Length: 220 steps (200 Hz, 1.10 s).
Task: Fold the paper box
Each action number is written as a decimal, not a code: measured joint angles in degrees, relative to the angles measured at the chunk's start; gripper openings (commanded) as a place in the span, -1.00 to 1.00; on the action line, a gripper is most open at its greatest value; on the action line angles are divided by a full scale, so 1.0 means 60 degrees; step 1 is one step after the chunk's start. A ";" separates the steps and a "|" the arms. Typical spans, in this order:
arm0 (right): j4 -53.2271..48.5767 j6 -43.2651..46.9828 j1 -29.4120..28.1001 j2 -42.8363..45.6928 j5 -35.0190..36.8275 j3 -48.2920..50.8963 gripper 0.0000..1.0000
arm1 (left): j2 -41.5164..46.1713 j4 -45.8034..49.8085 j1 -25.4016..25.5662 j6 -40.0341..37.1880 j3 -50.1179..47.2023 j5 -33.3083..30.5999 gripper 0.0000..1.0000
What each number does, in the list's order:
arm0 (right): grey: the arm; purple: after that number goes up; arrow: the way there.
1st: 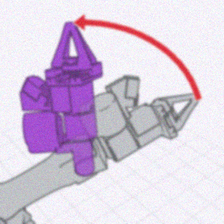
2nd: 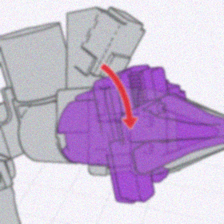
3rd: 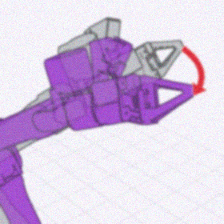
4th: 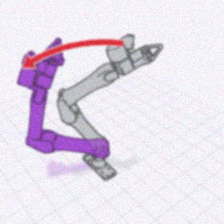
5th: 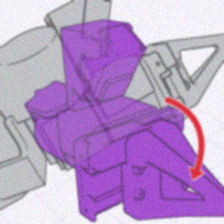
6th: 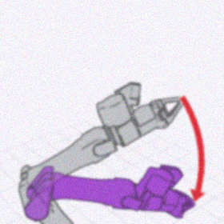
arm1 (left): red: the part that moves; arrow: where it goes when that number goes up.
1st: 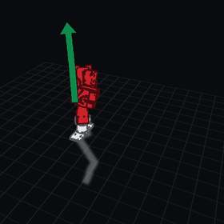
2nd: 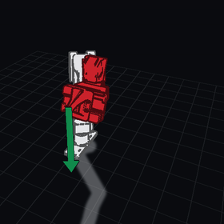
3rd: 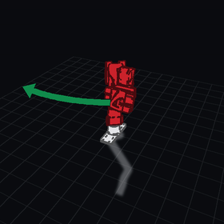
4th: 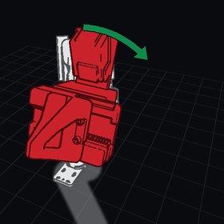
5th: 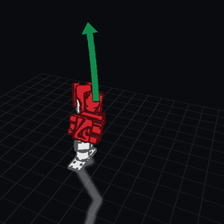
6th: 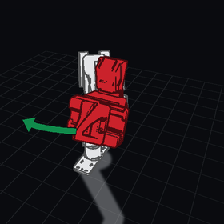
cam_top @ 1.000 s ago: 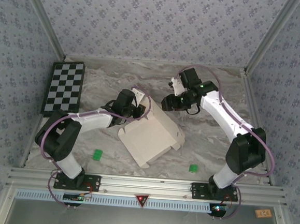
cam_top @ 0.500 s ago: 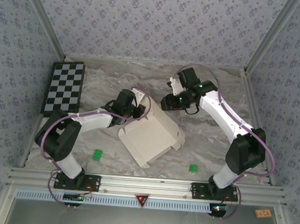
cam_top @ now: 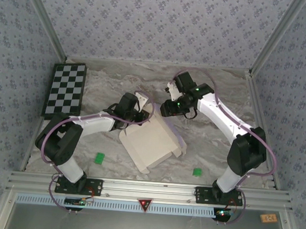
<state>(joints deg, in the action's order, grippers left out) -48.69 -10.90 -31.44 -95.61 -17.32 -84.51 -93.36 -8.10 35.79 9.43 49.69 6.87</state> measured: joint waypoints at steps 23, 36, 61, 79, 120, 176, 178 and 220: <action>0.0004 -0.0004 -0.0011 -0.0033 0.0055 0.0025 -0.10 | 0.0095 0.0076 0.0004 0.0004 -0.0062 0.0062 -0.26; 0.0007 0.0000 -0.0025 -0.0066 0.0113 0.0044 -0.12 | 0.0186 0.0095 0.0004 0.0000 -0.0117 0.0084 -0.19; 0.0018 0.0000 -0.0055 -0.0157 0.0211 0.0051 -0.15 | 0.0455 0.0095 0.0004 0.0007 -0.0321 0.0138 -0.12; 0.0051 0.0000 -0.0062 -0.0193 0.0251 0.0073 -0.19 | 0.0750 0.0095 0.0004 0.0007 -0.0565 0.0178 -0.10; 0.0142 0.0000 -0.0076 -0.0255 0.0251 0.0135 -0.27 | 0.1446 0.0106 0.0000 0.0047 -0.0863 0.0321 0.04; 0.0273 -0.0004 -0.0095 -0.0262 0.0251 0.0222 -0.31 | 0.2331 0.0918 -0.0186 0.0415 -0.0255 0.0521 0.28; 0.0277 -0.0004 -0.0098 -0.0262 0.0255 0.0222 -0.31 | 0.2331 0.1013 -0.0215 0.0408 -0.0168 0.0503 0.28; 0.0295 -0.0004 -0.0135 -0.0266 0.0251 0.0233 -0.32 | 0.1570 0.3049 -0.0783 0.0663 0.2521 0.0729 0.32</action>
<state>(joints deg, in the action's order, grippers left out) -46.92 -10.92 -32.25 -97.21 -15.81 -83.11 -83.94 10.20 31.09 13.41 64.82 11.25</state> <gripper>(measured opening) 0.343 0.653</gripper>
